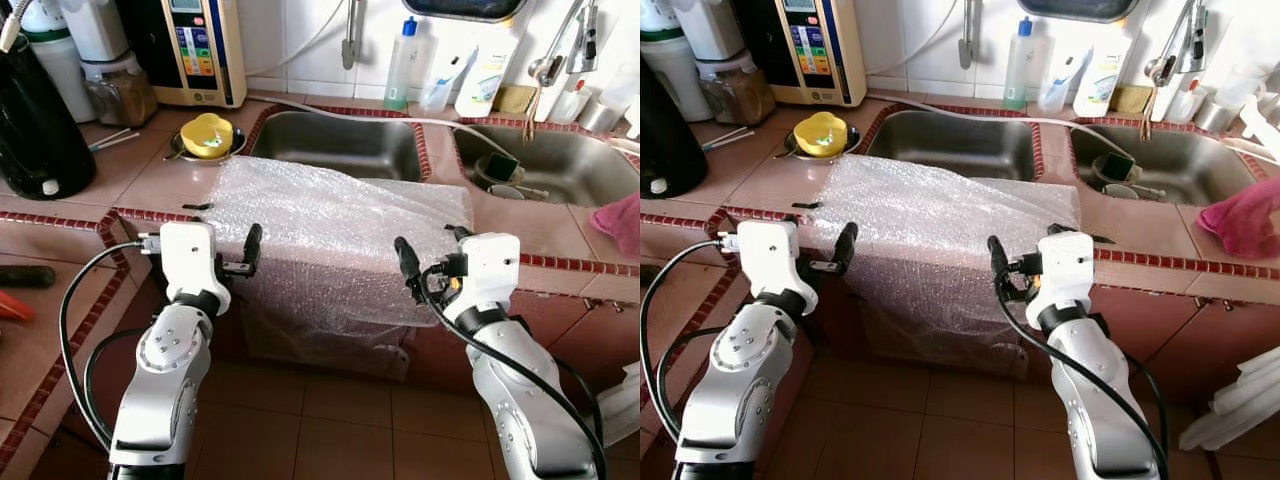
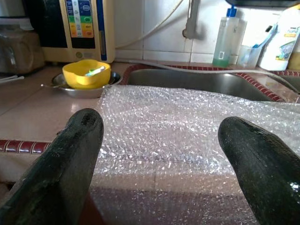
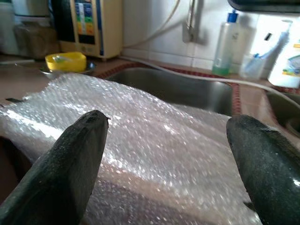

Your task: Kitchen organization

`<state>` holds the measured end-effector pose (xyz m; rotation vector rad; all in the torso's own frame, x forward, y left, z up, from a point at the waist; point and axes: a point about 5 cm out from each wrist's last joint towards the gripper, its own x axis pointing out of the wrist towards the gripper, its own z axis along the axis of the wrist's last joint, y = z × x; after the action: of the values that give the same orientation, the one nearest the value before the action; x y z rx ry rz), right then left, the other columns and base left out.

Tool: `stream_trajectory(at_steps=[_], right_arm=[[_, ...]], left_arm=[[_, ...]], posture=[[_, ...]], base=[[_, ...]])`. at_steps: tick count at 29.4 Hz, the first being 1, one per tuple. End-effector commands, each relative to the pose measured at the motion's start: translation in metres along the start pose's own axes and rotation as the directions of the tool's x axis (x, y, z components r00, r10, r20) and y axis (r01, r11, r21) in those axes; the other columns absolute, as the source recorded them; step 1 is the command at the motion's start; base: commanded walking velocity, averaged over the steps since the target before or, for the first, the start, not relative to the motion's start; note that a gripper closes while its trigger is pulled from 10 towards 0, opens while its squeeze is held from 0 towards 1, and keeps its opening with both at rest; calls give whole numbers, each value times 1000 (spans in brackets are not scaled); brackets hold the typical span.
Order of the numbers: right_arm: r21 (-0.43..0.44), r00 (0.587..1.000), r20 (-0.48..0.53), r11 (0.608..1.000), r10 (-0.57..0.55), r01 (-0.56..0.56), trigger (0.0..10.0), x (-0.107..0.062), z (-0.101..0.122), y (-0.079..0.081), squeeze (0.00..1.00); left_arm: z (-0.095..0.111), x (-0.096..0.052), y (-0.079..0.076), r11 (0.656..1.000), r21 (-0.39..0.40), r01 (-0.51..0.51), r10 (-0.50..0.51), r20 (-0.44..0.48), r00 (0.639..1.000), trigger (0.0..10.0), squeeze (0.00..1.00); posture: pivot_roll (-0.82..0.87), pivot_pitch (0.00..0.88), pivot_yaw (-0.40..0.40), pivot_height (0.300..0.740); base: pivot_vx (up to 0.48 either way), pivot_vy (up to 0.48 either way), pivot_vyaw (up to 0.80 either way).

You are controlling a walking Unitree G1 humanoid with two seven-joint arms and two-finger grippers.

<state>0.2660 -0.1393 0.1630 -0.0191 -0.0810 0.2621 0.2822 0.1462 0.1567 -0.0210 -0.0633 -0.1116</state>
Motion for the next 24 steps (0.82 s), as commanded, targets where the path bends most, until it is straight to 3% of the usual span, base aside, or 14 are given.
stream_trajectory(at_steps=[1,24], right_arm=[[0,1000,27,1000,13,-13,10000,1,6,1,0],[-13,997,57,999,44,-43,10000,3,10,3,0]], left_arm=[[0,1,0,1000,2,10,-10,-8,1000,10000,0],[-1,2,-3,1000,-1,25,-25,-16,1000,10000,0]], posture=[[64,0,-4,740],[60,0,4,740]], base=[[416,0,0],[434,0,0]])
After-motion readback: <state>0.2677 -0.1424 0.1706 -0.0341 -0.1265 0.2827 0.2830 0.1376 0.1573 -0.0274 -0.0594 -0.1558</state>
